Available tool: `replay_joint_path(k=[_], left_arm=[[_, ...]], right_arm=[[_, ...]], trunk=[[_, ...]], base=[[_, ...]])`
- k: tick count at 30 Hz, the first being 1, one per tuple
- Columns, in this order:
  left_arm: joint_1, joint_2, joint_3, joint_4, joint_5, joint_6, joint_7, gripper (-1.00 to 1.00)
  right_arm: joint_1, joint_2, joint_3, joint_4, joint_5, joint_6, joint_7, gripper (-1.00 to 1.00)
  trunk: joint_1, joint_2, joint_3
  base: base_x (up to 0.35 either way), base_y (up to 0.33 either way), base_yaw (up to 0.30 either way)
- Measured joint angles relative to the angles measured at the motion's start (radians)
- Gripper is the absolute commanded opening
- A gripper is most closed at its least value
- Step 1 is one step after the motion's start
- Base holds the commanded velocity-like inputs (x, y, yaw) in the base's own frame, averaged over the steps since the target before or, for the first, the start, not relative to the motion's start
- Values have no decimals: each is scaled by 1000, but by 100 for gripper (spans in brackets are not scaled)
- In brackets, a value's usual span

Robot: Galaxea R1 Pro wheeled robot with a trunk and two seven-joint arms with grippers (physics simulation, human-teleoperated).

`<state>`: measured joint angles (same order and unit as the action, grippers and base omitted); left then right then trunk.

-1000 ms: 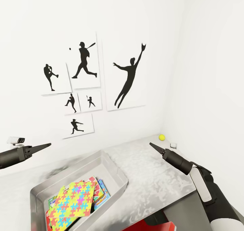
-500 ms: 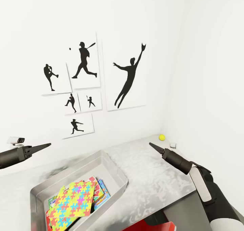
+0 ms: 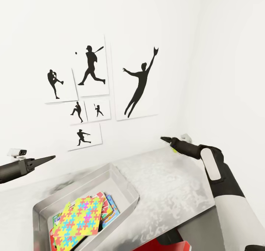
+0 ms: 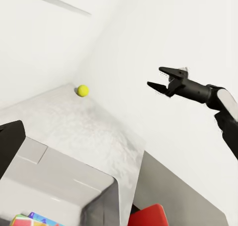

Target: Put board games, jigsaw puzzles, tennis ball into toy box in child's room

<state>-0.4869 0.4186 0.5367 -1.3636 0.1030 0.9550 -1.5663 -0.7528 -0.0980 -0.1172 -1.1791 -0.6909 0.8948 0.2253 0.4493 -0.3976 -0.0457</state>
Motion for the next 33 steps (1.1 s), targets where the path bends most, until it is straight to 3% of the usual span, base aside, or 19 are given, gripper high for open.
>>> replay_joint_path(k=[2,8,12,14,18,24,28,33], left_arm=[[0,0,-1,0,0,0,0,100],[0,0,0,0,1,-1,0,100],[0,0,0,0,1,-1,0,100],[0,0,1,0,1,-1,0,100],[0,0,1,0,1,-1,0,100],[0,1,3,0,2,0,0,100],[0,1,3,0,2,1,0,100],[0,1,-3,0,3,0,0,100]], right_arm=[[-69,19,8,18,-2,36,-131,100],[-225,70,46,127,22,85,-376,100],[-359,115,80,312,26,50,-564,100],[-409,124,86,403,28,8,-619,100],[-484,131,105,566,42,-74,-676,100],[-511,134,231,641,173,-195,-690,100],[-513,135,257,650,204,-221,-691,100],[-513,129,262,658,213,-247,-691,100]], trunk=[[0,0,0],[0,0,0],[0,0,0],[0,0,0],[0,0,0],[0,0,0],[0,0,0],[0,0,0]], base=[[0,0,0],[0,0,0],[0,0,0],[0,0,0],[0,0,0],[0,0,0],[0,0,0],[0,0,0]])
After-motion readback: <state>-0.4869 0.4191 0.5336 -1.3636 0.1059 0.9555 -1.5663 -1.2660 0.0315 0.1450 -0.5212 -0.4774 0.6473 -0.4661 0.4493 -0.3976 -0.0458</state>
